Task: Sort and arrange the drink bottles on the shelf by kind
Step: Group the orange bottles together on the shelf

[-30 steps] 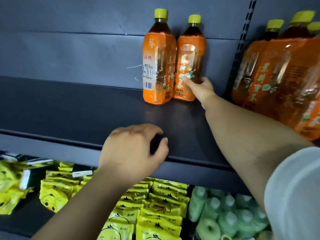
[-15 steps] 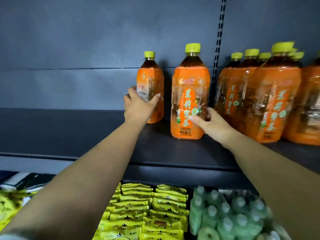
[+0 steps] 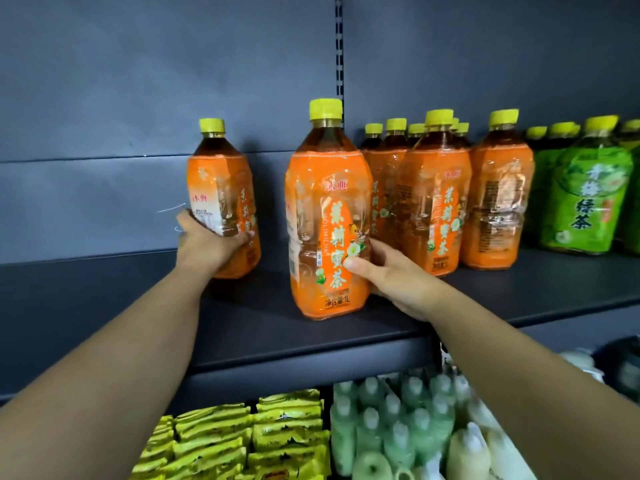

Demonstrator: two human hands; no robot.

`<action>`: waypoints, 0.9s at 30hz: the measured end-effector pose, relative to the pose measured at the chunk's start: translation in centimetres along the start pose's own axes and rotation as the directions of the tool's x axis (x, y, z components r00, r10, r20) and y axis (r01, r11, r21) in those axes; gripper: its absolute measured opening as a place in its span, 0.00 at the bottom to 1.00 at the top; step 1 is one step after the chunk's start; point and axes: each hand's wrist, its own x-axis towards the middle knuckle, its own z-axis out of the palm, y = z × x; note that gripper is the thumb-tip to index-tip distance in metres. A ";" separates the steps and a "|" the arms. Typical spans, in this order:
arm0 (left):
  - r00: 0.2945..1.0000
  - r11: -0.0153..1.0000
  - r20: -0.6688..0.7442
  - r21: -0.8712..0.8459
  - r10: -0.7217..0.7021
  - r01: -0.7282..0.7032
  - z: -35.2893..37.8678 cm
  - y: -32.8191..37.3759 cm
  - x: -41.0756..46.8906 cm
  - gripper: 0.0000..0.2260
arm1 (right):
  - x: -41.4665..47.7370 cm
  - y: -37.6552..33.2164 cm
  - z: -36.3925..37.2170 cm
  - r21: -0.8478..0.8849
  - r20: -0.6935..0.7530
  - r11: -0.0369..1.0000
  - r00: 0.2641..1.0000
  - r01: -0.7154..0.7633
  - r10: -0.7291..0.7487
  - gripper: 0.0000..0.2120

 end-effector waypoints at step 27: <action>0.905 0.926 0.385 -0.378 0.181 -0.024 15.2 13.7 -23.2 0.47 | -11.1 3.1 -25.9 -0.198 -0.109 0.977 0.988 0.082 -0.105 0.32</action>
